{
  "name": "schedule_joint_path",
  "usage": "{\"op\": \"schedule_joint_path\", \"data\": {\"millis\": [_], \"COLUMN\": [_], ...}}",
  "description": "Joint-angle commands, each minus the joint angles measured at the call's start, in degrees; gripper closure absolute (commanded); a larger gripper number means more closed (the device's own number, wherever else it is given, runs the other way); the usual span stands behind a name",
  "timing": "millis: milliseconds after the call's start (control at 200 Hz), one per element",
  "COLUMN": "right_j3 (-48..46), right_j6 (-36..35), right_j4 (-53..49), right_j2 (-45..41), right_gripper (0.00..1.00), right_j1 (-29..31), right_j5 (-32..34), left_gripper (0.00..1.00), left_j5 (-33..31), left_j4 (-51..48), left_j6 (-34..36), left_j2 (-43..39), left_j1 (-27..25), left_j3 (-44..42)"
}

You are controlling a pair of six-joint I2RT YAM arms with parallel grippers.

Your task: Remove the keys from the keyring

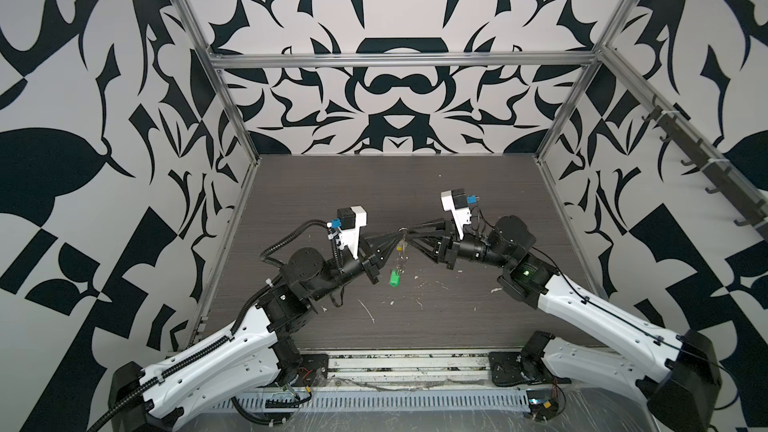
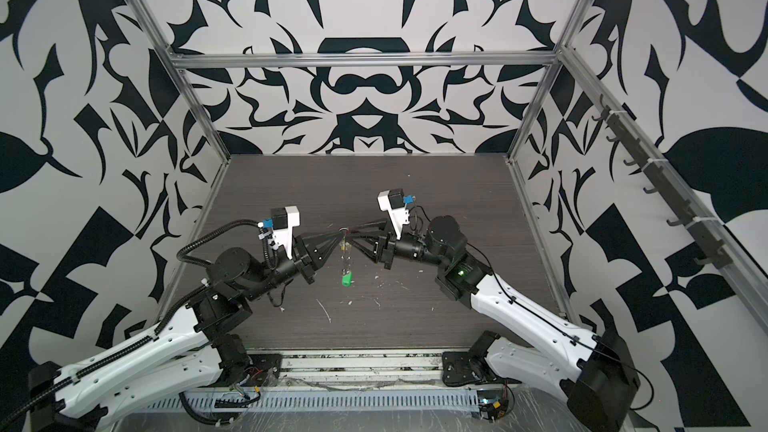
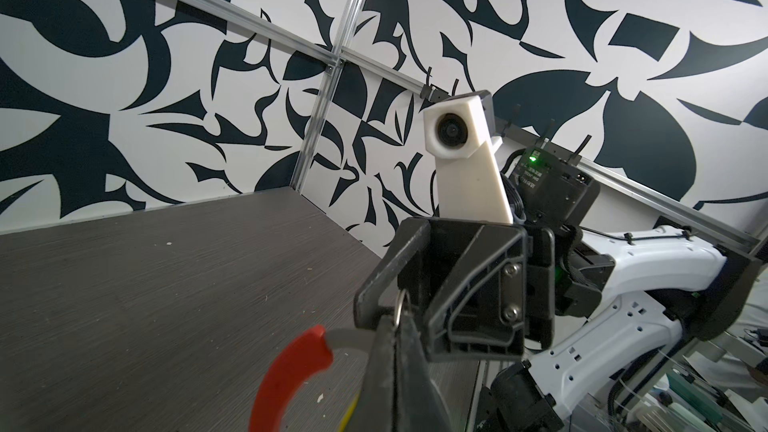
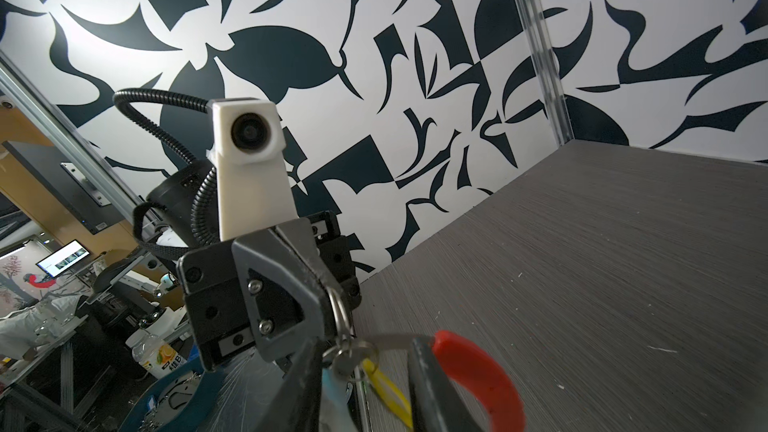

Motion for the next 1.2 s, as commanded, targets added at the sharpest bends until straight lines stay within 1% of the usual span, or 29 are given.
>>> {"op": "schedule_joint_path", "data": {"millis": [0,170,450,545,680,755,785,850,870,940,1015,1050,1120,1195], "right_j3": [1.92,1.97,2.18,2.35,2.75,3.6,4.11,5.21,5.54,7.64,10.6,12.11,14.59,16.51], "right_j6": [0.91,1.04,1.0,1.09,0.88,-1.09,-2.21,-4.75,-5.58,-8.7,-12.34,-14.1,-17.09,-19.38], "right_j4": [4.73,5.34,5.19,5.2,4.13,-0.23,-2.69,-8.53,-10.43,-17.74,-26.42,-30.92,-37.6,-42.56], "right_j2": [-0.43,-0.38,-0.04,0.1,-0.24,-1.41,-2.01,-3.39,-3.85,-4.83,-4.97,-4.73,-4.21,-3.49], "right_gripper": [0.66,0.69,0.78,0.84,1.0,1.0,1.0,1.0,1.0,1.0,1.0,1.0,1.0,1.0], "right_j1": [0.15,0.15,0.19,0.15,0.15,0.15,0.15,0.15,0.17,0.15,0.21,0.15,0.15,0.19], "right_j5": [-1.72,-1.3,-1.28,-1.45,-2.15,-1.78,-1.6,-0.85,-0.51,0.46,0.61,1.06,1.01,0.69], "left_gripper": [1.0,1.0,1.0,1.0,1.0,1.0,0.93,0.74,0.69,0.59,0.53,0.52,0.52,0.55], "left_j5": [0.47,0.82,1.17,1.52,2.03,1.84,1.44,0.53,0.23,0.48,1.78,2.47,4.78,9.62], "left_j4": [2.67,2.72,2.6,2.7,2.39,0.85,0.2,-1.45,-2.08,-5.04,-9.39,-11.85,-17.0,-22.16], "left_j6": [-0.45,-0.45,-0.71,-0.89,-1.33,-1.39,-1.25,-0.99,-0.79,0.63,2.01,2.56,3.48,3.13], "left_j2": [-0.79,-0.58,-0.24,0.09,0.44,-0.13,-0.59,-1.86,-2.26,-3.27,-3.59,-3.36,-2.29,-0.22], "left_j1": [-0.03,-0.03,-0.02,-0.03,-0.02,-0.03,-0.03,0.02,-0.03,-0.03,-0.03,-0.03,0.42,2.78], "left_j3": [-0.47,-0.46,-0.39,-0.35,-0.16,0.17,0.15,0.22,0.23,1.1,3.06,4.26,7.16,10.54]}}
